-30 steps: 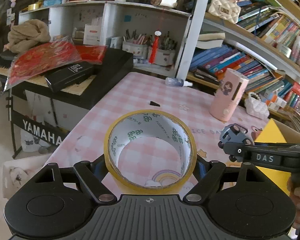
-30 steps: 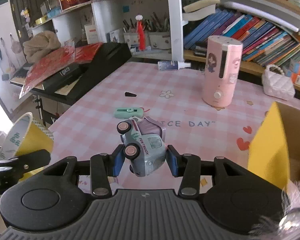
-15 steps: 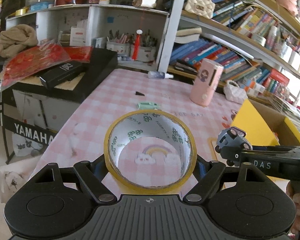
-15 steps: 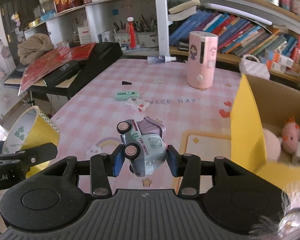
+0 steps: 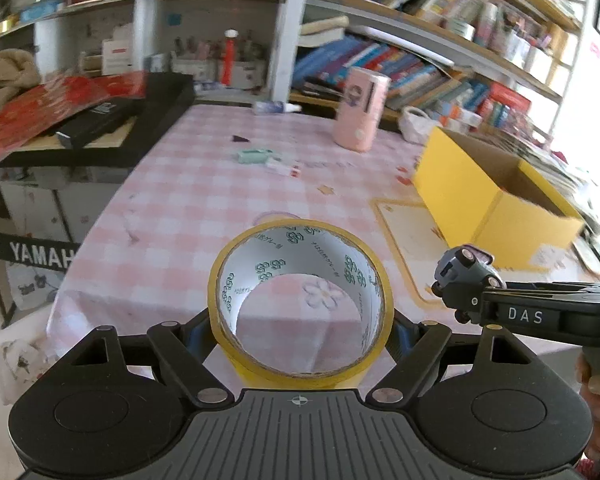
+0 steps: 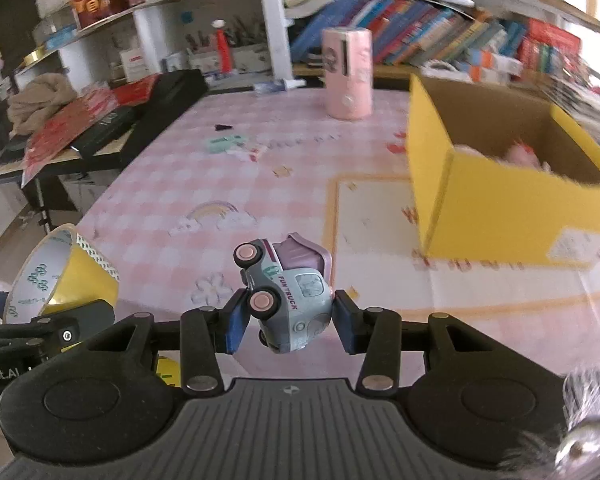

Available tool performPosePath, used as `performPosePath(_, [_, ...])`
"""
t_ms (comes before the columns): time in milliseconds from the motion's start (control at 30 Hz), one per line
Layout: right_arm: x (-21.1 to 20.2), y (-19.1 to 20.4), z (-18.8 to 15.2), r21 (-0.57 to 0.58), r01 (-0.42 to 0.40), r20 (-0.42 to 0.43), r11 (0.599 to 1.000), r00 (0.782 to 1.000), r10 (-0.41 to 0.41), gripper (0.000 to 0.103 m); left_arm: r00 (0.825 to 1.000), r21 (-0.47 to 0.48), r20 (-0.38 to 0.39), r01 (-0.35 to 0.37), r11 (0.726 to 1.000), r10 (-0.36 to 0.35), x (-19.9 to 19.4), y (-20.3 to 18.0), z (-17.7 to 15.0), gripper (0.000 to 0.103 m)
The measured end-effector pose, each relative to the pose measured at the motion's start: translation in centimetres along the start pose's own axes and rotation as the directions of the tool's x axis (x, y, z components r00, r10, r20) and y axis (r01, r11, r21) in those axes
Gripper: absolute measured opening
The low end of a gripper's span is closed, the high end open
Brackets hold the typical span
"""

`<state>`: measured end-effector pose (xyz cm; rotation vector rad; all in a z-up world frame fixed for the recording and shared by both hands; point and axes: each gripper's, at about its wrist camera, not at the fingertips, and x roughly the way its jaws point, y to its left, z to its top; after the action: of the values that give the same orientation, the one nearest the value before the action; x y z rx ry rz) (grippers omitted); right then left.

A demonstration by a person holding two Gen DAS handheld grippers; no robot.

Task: Organize objects
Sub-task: 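Carry the tape roll in the left tool and truck in the right tool toward the box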

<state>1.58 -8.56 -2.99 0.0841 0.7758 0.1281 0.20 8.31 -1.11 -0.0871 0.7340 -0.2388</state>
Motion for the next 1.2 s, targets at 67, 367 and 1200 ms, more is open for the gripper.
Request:
performPosePath(67, [-0.8,-0.4,-1.0,0.025,0.018,-0.004,1.0,1.0,-0.018,0.042,1.0,0.021,-0.007,0.02,1.0,-0.02,-0.3,-0.6,-0.5,0.082])
performPosePath(367, [-4.2,-3.3,-4.1,0.116,0.113,-0.007,0.987,0.994,-0.113,0.042,0.991,0.106,-0.034,0.129,0.986,-0.126,-0.2,-4.1,-1.2,0.082])
performPosePath(1200, [-8.4,-13.4,-6.8,0.318,0.298,-0.039,0.9,0.953,-0.302,0.042,0.943,0.287,-0.117,0.332,0.898,-0.311,3.6,-14.9,0.1,0.083])
